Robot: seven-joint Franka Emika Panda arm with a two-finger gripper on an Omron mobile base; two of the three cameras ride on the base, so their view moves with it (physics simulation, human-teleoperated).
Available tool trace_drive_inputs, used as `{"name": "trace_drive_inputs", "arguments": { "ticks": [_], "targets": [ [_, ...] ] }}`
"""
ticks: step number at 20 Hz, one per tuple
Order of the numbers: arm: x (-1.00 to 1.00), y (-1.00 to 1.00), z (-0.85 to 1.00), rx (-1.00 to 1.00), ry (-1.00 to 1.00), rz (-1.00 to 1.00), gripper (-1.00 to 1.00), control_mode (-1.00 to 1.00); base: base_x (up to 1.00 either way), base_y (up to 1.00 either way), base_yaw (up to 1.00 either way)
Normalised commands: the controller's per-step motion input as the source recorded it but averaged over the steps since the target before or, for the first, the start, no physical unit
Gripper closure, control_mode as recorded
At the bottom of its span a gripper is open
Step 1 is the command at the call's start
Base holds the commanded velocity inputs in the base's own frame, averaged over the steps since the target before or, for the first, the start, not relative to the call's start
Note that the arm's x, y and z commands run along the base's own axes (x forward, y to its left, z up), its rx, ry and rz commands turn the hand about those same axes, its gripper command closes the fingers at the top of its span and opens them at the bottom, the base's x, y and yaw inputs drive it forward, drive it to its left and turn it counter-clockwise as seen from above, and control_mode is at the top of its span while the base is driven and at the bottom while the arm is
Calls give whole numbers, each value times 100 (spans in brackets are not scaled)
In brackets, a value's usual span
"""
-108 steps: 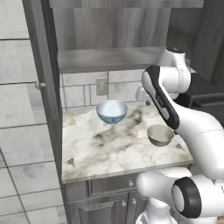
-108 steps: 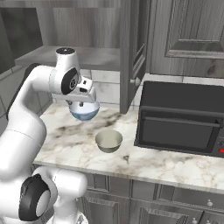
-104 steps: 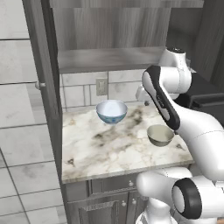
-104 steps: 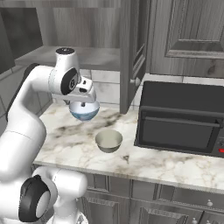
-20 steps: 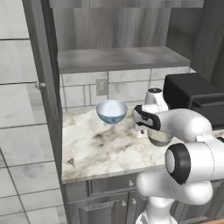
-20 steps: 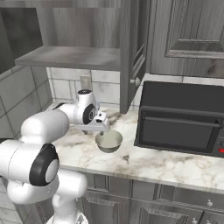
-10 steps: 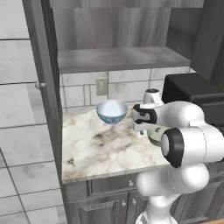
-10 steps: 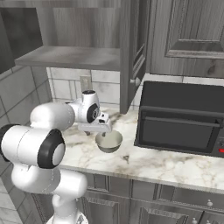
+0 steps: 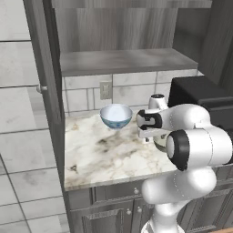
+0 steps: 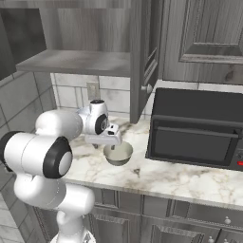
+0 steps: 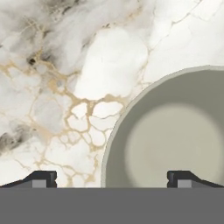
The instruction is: Pick up the bowls on the counter and stack them on top of one another in the open cabinet. Place the smaller bowl on top of the larger bowl.
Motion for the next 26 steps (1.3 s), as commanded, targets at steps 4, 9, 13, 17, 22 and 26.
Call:
{"name": "trace_drive_inputs", "arguments": {
  "ticks": [4, 9, 13, 17, 22, 26],
  "targets": [
    [0, 0, -12, 0, 0, 0, -100, -100, 0, 0, 0],
    [0, 0, -15, 0, 0, 0, -100, -100, 0, 0, 0],
    [0, 0, -14, 0, 0, 0, -100, -100, 0, 0, 0],
    [0, 0, -10, 0, 0, 0, 100, -100, 0, 0, 0],
    [0, 0, -1, 0, 0, 0, 100, -100, 0, 0, 0],
    [-11, -1, 1, 0, -8, -1, 100, -100, 0, 0, 0]
  ]
}}
